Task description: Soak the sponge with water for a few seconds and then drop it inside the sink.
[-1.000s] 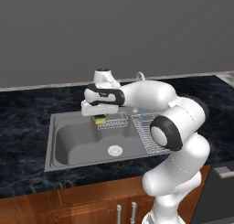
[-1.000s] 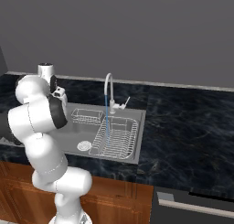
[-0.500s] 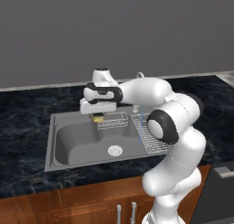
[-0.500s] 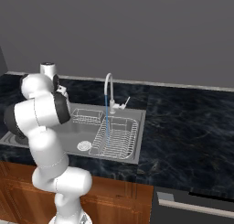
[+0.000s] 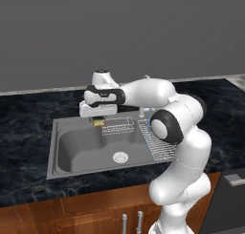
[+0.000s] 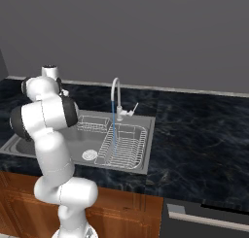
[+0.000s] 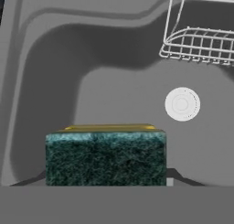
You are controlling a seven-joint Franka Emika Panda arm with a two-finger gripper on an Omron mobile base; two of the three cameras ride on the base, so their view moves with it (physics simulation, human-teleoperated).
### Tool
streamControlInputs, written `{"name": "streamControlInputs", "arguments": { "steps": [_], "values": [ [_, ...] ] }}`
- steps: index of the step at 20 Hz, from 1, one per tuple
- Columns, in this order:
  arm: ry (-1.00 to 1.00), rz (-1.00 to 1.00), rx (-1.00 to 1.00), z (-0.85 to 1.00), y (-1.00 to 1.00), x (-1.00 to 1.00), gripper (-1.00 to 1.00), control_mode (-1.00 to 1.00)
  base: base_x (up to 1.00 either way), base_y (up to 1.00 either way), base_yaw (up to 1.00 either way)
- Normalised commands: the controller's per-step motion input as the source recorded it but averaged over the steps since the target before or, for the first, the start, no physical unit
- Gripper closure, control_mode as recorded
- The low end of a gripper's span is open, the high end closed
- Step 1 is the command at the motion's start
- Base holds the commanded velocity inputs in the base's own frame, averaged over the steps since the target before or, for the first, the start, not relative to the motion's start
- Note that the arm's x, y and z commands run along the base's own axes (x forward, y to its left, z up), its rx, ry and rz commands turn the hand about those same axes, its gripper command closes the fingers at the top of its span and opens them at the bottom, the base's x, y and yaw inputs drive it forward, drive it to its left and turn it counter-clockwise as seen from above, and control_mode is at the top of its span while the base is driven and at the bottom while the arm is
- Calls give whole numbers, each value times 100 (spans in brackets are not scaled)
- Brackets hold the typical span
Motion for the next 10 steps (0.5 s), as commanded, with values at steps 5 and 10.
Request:
{"name": "streamControlInputs", "arguments": {
  "steps": [5, 10],
  "values": [
    [-3, 0, 0, 0, 11, 20, 100, -100, 0, 0, 0],
    [-8, 0, -2, 0, 12, 13, 100, -100, 0, 0, 0]
  ]
}}
